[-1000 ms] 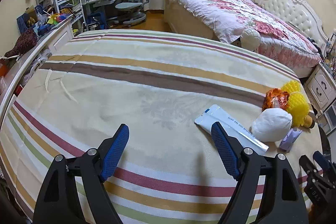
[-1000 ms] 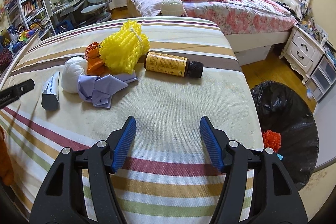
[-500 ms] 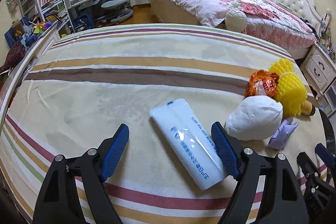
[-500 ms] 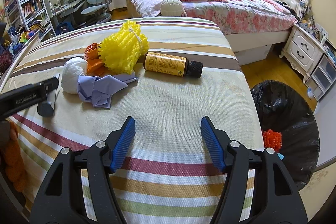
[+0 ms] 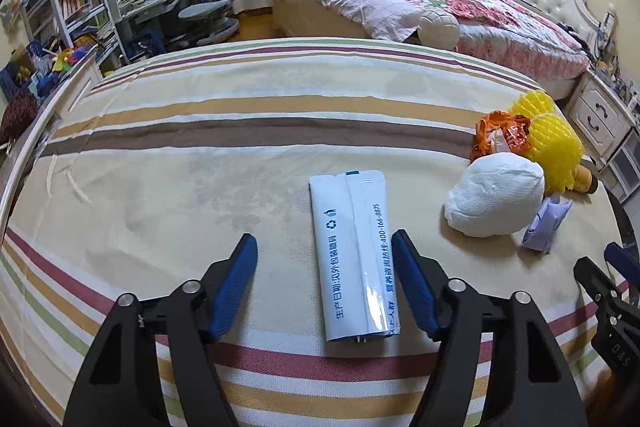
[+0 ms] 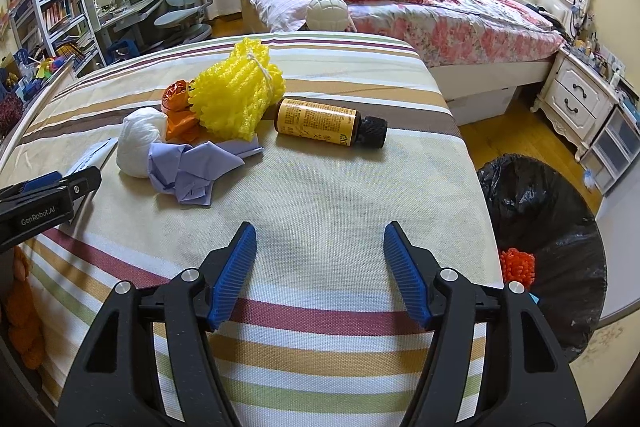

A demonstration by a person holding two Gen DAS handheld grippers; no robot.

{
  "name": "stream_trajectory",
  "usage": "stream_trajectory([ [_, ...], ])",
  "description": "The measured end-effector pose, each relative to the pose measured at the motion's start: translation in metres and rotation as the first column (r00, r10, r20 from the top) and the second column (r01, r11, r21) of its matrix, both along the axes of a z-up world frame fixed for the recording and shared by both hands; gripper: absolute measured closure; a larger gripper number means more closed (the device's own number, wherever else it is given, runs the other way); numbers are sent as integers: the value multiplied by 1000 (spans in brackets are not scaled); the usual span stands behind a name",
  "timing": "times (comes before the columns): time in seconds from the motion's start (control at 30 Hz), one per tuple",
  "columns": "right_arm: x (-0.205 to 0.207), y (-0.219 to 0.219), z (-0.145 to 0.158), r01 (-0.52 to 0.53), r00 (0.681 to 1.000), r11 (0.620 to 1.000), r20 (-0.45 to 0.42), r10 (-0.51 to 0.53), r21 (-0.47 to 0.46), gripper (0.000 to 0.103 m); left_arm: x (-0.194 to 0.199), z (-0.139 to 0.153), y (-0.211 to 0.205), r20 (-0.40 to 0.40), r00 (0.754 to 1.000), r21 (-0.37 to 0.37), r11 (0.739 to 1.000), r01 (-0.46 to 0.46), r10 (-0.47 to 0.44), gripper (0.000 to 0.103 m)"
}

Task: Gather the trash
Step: 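Grasp the white toothpaste tube with the left gripper while the right gripper grasps the lavender cloth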

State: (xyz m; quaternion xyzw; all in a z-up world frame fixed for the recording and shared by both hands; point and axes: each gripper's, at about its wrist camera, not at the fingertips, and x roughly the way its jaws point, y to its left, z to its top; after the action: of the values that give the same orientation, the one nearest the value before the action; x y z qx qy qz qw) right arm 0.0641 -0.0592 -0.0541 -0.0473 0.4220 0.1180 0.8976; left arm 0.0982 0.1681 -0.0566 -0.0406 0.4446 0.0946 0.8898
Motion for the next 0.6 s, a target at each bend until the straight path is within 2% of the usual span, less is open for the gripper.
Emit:
stream_trajectory([
  [0.07,-2,1,0,-5,1000,1000,4,5,-6,38,-1,1,-4,9,1000,8,1000,27,-27,48],
  [0.13,-4,3,1,-16,1000,1000,7,17,-13,38,-3,1,-7,16,999,15,999,44,-44,62],
  [0.2,-6,7,1,-32,999,999,6,32,-15,38,-5,1,-9,21,998,28,998,60,-60,68],
  [0.6,-9,40,0,-98,995,995,-5,98,-14,38,-16,2,3,31,998,6,998,57,-57,72],
])
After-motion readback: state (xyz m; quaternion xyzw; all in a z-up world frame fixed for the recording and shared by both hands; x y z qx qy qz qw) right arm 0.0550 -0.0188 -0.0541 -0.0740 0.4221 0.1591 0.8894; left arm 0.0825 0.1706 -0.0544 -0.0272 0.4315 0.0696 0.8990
